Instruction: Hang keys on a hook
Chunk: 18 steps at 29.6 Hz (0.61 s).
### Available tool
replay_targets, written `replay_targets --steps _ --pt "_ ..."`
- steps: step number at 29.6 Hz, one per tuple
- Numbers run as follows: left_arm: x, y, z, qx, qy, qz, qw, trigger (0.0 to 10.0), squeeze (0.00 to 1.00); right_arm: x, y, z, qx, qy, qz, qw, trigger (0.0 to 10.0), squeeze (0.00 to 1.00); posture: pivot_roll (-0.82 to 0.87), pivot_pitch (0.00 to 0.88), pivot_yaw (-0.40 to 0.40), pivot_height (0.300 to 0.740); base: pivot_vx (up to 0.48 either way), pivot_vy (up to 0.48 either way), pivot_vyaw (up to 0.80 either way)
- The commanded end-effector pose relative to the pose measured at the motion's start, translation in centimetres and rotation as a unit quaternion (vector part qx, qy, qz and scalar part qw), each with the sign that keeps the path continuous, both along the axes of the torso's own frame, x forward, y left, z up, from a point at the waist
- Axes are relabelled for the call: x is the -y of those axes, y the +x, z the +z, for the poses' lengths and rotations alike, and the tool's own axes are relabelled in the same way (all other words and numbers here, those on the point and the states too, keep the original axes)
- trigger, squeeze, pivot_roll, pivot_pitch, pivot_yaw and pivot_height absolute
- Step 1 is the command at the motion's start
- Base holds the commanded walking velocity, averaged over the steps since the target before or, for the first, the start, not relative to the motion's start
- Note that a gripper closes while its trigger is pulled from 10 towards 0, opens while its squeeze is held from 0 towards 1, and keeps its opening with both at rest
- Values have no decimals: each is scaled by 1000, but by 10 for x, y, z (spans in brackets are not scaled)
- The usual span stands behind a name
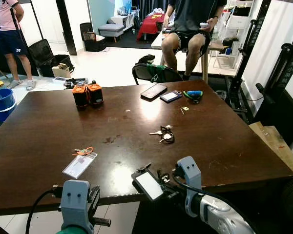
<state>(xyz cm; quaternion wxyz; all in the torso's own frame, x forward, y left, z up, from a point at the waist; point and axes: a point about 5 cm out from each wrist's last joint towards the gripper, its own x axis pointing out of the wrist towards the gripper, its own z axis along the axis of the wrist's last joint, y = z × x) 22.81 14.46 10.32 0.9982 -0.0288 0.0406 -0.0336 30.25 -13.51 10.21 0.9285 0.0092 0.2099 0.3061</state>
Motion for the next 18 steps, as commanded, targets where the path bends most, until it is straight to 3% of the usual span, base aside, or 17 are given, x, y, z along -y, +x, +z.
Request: replay_targets --steps 1,3,6,7,11,13,18 --pt "-1 -3 -1 -5 4 -1 1000 10000 0 0 -8 -14 -35 -8 4 999 0 0 -118 7 135 740 0 0 0" --pt "-2 -2 -1 -3 4 -2 1000 10000 0 -1 -8 -8 -38 27 12 999 0 0 -121 1 136 740 0 0 0" --pt "-2 -2 -1 -3 4 -2 1000 10000 0 -1 -8 -8 -38 27 12 999 0 0 -121 1 136 740 0 0 0" --pt "-2 -2 0 -2 4 -2 1000 10000 0 -1 -7 -2 -37 56 13 998 0 0 -121 1 136 740 0 0 0" --pt "0 0 0 0 2 -6 1000 10000 0 16 10 26 -11 159 -40 986 0 0 -129 0 140 740 0 0 0" --pt "0 0 0 0 2 -6 1000 10000 0 16 10 26 -11 159 -40 986 0 0 -129 0 140 740 0 0 0" --pt "1 0 0 1 0 -9 1000 10000 0 30 20 43 5 224 -75 972 0 0 -129 0 140 740 0 0 0"
